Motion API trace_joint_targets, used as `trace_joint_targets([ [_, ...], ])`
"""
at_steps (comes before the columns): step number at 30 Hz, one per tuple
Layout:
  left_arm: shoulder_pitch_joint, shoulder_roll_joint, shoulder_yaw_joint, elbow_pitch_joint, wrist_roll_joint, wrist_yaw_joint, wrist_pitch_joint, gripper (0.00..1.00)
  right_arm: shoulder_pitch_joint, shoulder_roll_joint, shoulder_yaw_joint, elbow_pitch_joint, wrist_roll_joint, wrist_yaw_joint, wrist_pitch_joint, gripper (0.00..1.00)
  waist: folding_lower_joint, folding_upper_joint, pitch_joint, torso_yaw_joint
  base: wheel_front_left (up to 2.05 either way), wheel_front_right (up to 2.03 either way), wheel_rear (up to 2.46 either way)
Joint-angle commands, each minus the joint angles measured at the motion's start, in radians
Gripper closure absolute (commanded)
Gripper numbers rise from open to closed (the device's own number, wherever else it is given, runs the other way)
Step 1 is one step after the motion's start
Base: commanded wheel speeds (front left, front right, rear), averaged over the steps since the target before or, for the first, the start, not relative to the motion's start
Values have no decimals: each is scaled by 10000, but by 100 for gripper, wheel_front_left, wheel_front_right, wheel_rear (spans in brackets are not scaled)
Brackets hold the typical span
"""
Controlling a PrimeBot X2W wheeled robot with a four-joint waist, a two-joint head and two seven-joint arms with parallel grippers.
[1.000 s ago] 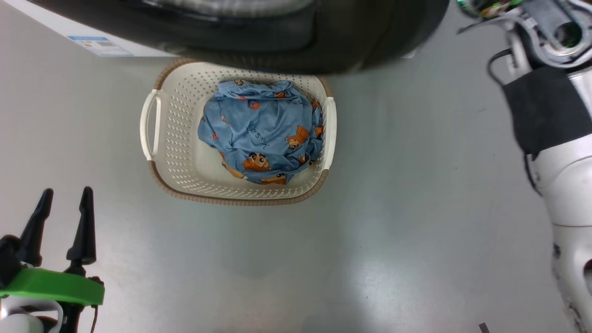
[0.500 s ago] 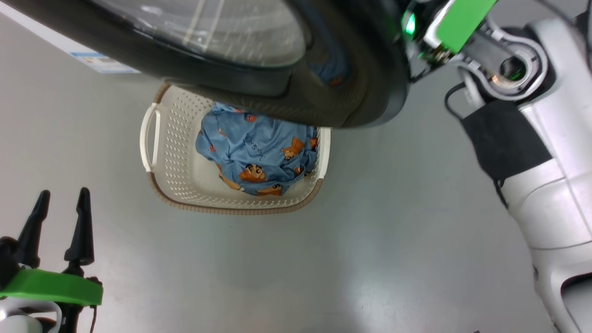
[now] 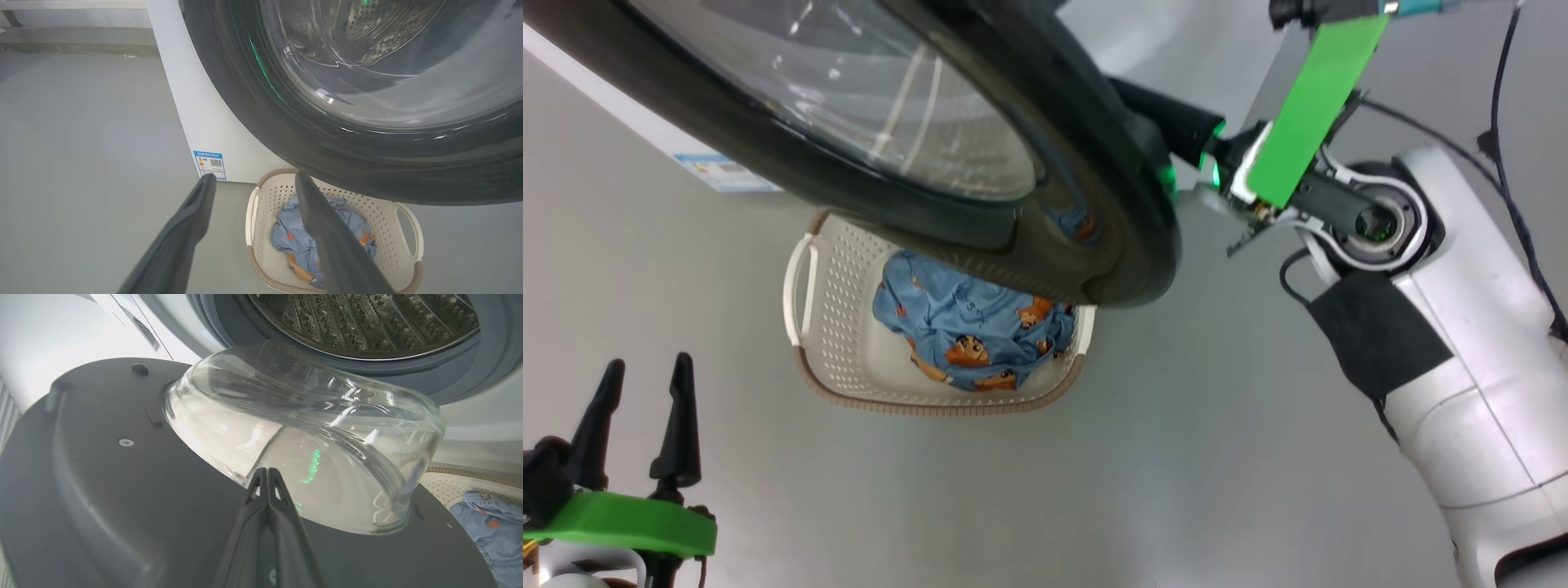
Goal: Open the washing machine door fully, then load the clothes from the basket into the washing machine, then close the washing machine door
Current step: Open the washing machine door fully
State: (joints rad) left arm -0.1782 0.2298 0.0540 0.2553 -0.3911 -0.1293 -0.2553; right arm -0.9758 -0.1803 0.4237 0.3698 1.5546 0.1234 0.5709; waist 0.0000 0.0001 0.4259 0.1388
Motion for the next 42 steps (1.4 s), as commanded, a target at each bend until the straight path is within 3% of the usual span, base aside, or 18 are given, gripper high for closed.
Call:
trace_joint_targets([
  [1, 166, 262, 451, -128, 124, -14, -65, 0, 403, 233, 207, -306, 108, 73, 149, 100, 0, -1, -408, -52, 0, 0, 0],
  [14, 604, -150, 470, -30, 339, -14, -65, 0, 1491, 293, 549, -343, 384, 73, 560, 100, 0, -1, -1391, 36, 0, 0, 0],
  [42, 1182, -1024, 587, 110, 630, -14, -65, 0, 3537, 1172, 1734, -268, 948, 73, 1079, 100, 0, -1, -2926, 1208, 0, 0, 0],
])
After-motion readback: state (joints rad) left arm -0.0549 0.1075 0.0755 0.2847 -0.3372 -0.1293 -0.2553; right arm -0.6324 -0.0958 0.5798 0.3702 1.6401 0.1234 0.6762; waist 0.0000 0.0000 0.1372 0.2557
